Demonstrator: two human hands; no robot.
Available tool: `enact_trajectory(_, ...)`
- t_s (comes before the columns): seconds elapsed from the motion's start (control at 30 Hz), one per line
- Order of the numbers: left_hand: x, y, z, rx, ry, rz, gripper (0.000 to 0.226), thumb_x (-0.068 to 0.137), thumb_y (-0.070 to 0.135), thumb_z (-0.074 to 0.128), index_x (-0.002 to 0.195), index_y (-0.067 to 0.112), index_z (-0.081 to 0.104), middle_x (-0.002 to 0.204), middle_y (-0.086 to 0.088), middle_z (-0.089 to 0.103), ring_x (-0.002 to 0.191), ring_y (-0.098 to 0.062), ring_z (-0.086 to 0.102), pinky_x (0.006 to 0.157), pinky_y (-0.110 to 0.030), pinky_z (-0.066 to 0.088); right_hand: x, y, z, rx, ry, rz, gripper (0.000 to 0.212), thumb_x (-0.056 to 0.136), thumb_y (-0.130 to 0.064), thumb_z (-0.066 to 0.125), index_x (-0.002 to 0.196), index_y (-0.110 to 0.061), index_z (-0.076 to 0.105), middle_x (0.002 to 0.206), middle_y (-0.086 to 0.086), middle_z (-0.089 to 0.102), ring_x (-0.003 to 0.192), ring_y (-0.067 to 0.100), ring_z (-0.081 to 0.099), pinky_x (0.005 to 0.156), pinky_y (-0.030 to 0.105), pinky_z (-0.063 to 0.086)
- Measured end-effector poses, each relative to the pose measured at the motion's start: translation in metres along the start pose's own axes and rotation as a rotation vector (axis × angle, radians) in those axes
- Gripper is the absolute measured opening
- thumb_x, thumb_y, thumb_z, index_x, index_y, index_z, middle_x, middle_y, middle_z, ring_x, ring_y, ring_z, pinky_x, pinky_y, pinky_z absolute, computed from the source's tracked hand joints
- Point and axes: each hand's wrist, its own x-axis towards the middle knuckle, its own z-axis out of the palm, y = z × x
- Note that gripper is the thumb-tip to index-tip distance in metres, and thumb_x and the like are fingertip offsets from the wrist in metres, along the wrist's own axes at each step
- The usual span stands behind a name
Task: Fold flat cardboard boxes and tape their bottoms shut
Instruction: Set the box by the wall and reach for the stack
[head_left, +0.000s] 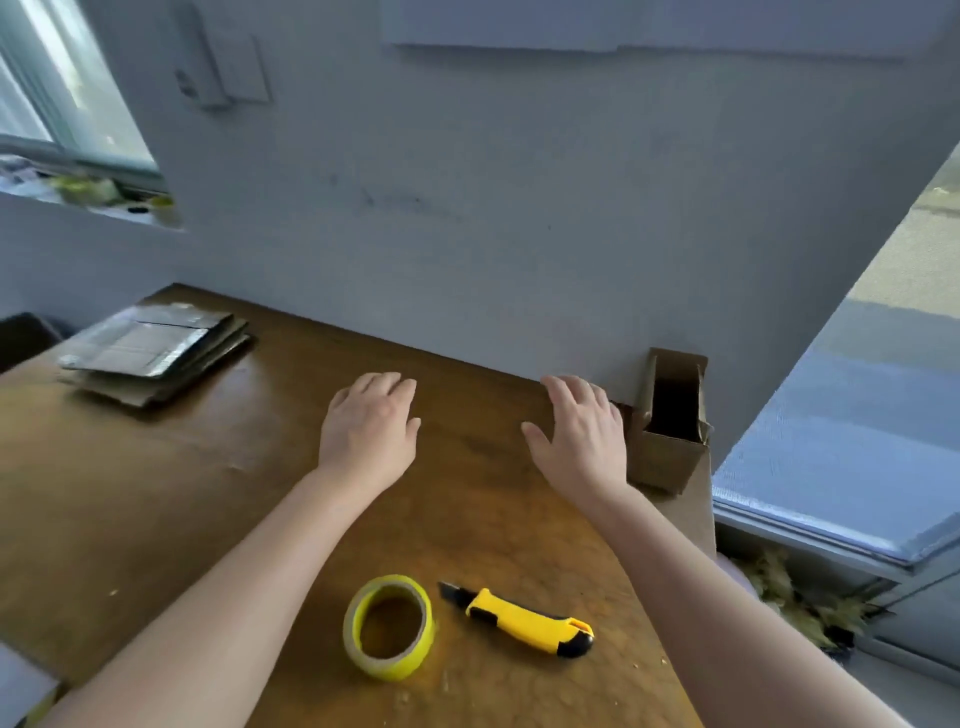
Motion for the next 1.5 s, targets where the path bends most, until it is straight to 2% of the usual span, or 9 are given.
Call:
enact_trajectory(0.3,-0.059,-0.124,-0.049,0.147,0.038,-0.169,0.045,0.091,0.031,0.058,0.132,0.017,0.052,0.133,-0.003,0.054,0.127,-0.022,0.045,0.101,-0.039,0.039,-0.004,-0.131,0.022,-0.083,-0.120,-0.297,0.060,0.091,-0.041,0.057,0.144,-0.024,0.036,0.149,0.001,0.037,0.139,0.023,0.028,0.114,0.039,0.020)
enact_trajectory(0.5,-0.098,-0.213,-0.069,0.197,0.057,-0.257,0.034,0.088,0.032,0.058,0.119,0.020,0.057,0.123,0.001,0.058,0.119,-0.020,0.047,0.094,-0.035,0.038,-0.016,-0.228,0.050,-0.109,-0.136,-0.424,0.060,0.090,-0.040,0.059,0.143,-0.023,0.037,0.149,0.003,0.038,0.141,0.024,0.028,0.115,0.040,0.020)
enact_trajectory(0.6,-0.115,-0.258,-0.076,0.220,0.059,-0.283,0.033,0.087,0.034,0.057,0.118,0.022,0.057,0.121,0.004,0.058,0.119,-0.018,0.047,0.093,-0.033,0.037,-0.024,-0.276,0.067,-0.124,-0.146,-0.469,0.059,0.090,-0.039,0.060,0.142,-0.023,0.037,0.147,0.004,0.039,0.140,0.023,0.029,0.115,0.039,0.021)
enact_trajectory(0.87,-0.147,-0.362,-0.084,0.268,0.008,-0.285,0.027,0.086,0.024,0.055,0.114,0.024,0.054,0.120,0.004,0.057,0.118,-0.017,0.046,0.092,-0.031,0.036,-0.040,-0.383,0.117,-0.209,-0.176,-0.514,0.056,0.087,-0.042,0.062,0.136,-0.023,0.043,0.141,0.004,0.045,0.136,0.023,0.034,0.110,0.038,0.026)
enact_trajectory(1.1,-0.148,-0.424,-0.078,0.263,-0.041,-0.284,0.031,0.088,0.020,0.053,0.119,0.022,0.052,0.124,0.001,0.055,0.120,-0.019,0.045,0.095,-0.032,0.037,-0.033,-0.444,0.156,-0.259,-0.225,-0.541,0.051,0.086,-0.042,0.062,0.130,-0.021,0.047,0.134,0.005,0.050,0.129,0.024,0.039,0.105,0.037,0.030)
enact_trajectory(1.3,-0.126,-0.472,-0.057,0.248,-0.095,-0.295,0.030,0.088,0.014,0.050,0.117,0.020,0.052,0.123,0.000,0.055,0.120,-0.020,0.044,0.094,-0.032,0.036,-0.004,-0.477,0.199,-0.282,-0.263,-0.539,0.050,0.086,-0.041,0.062,0.130,-0.022,0.048,0.132,0.004,0.051,0.127,0.024,0.041,0.104,0.036,0.031)
enact_trajectory(1.5,-0.071,-0.523,-0.024,0.249,-0.156,-0.270,0.025,0.090,0.021,0.051,0.115,0.021,0.052,0.124,0.000,0.055,0.121,-0.020,0.045,0.094,-0.032,0.038,0.049,-0.503,0.253,-0.287,-0.291,-0.507,0.049,0.086,-0.042,0.061,0.129,-0.022,0.048,0.129,0.003,0.052,0.124,0.023,0.043,0.101,0.036,0.033)
